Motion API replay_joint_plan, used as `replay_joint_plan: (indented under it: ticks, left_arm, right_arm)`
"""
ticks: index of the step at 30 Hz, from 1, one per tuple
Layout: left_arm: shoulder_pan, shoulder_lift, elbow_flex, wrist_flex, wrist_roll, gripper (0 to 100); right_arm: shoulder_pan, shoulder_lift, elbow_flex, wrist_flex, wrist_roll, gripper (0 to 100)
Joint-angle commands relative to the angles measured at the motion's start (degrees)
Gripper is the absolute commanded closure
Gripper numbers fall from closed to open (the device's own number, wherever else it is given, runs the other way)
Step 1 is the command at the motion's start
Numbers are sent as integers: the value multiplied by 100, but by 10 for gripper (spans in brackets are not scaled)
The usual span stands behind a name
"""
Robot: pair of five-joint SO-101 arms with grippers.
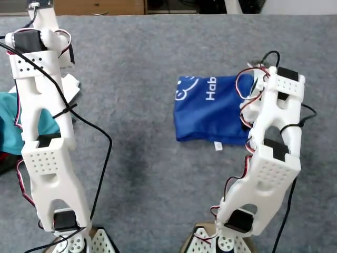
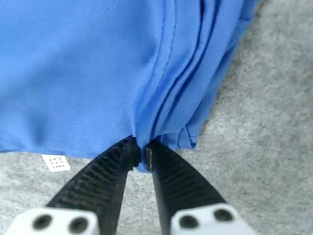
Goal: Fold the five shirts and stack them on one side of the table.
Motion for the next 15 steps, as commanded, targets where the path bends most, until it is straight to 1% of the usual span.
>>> replay_joint_plan:
  ticks: [1,7,13,15]
  left_arm:
    - [-9,-365,-26,70,9,981]
    - [-9,-365,-9,70,9,981]
    - [-9,-365,0,70,9,981]
    - [-9,-365,0,70,9,981]
  right_arm:
    - [22,-391,-127,70,-9,987]
    - [13,-532,-198,281,-9,981]
    - [13,-690,-532,782,-9,869]
    - [13,-673,-593,844,-9,872]
